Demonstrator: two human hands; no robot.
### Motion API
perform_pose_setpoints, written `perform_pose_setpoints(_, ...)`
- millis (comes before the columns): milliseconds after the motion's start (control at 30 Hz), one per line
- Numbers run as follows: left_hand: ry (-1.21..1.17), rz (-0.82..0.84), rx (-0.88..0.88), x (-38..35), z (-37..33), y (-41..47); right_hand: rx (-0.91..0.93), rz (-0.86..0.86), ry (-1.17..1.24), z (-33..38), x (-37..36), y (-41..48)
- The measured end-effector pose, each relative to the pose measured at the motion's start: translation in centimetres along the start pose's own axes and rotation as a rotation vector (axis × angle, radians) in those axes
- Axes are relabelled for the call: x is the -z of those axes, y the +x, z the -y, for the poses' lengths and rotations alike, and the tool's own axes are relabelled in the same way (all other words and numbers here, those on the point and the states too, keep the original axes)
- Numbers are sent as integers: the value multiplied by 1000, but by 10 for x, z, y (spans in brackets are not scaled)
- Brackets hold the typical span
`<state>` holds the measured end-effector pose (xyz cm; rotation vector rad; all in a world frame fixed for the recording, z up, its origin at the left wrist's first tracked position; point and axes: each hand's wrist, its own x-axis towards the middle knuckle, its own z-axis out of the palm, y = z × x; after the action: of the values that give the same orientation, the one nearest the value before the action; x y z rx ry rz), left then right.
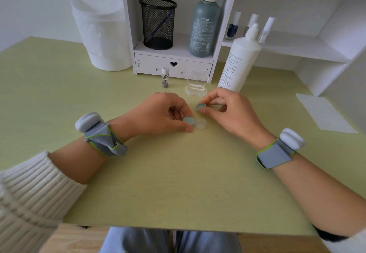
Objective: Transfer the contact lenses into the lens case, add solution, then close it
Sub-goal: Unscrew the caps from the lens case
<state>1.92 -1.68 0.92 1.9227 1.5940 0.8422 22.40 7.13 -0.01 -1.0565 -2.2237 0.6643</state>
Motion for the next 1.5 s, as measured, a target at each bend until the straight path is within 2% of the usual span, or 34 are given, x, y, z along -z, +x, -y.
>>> perform_pose_setpoints(267,5,6,5,0,-2,-1,38,3,-77,3,4,-3)
perform_pose_setpoints(433,7,5,13,1,-2,-2,42,-89,-72,7,18,-7)
perform_pose_setpoints(533,8,7,9,0,-3,-2,52,36,36,10,23,-17)
perform_pose_setpoints(633,14,10,11,0,-4,-2,62,196,2,11,18,-26)
perform_pose_setpoints(833,39,0,11,-1,-5,-2,104,160,-95,13,9,-28)
perform_pose_setpoints(1100,208,17,-144,3,-7,-5,140,127,-110,14,8,-28)
perform_pose_setpoints(1333,393,-16,-200,-4,-12,-9,152,111,-155,16,7,-28)
perform_pose_setpoints(1500,519,-25,-176,-11,-16,-12,148,111,-160,17,7,-28)
